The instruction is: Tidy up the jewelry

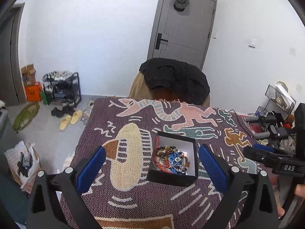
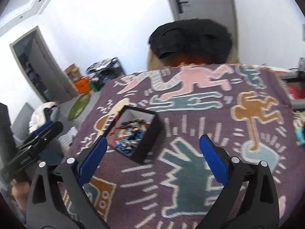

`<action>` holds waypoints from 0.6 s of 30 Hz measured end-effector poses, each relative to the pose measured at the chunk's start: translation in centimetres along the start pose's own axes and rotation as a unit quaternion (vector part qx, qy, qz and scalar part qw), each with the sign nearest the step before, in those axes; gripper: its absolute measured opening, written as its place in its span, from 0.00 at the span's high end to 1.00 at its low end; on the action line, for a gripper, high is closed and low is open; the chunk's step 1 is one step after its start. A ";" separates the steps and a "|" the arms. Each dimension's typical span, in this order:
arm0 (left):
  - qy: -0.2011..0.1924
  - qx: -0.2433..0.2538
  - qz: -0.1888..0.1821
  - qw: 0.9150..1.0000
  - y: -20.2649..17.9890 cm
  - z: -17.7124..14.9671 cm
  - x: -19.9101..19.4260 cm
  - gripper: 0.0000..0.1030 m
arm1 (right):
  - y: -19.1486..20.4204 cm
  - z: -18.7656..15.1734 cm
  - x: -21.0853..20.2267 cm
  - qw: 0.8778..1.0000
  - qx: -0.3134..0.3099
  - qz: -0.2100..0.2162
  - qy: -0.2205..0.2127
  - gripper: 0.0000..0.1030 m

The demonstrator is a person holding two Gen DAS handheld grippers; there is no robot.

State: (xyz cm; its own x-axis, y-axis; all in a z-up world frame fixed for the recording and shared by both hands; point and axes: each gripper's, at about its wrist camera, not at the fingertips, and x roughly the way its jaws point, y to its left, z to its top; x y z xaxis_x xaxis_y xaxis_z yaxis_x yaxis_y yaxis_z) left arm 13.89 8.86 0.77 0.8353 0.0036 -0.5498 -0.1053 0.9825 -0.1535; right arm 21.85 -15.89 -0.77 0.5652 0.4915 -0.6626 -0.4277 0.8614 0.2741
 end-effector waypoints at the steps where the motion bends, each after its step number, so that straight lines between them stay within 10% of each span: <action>1: -0.003 0.005 0.003 1.000 -0.4 0.0 -0.3 0.08 | -0.3 -0.3 -0.7 1.000 0.004 -0.004 -0.008 0.05; 18: -0.038 0.058 -0.001 0.998 -6.5 -0.7 -7.6 0.08 | -3.0 -3.6 -9.3 0.998 0.020 -0.030 -0.050 0.05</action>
State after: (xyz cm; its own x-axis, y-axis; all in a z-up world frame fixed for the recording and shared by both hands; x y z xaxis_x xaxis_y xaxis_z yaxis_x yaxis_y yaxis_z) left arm 7.92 2.28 5.38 0.8744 0.0107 -0.4851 -0.0431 0.9975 -0.0557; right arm 15.33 -23.54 2.06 0.6575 0.4473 -0.6064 -0.3629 0.8932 0.2653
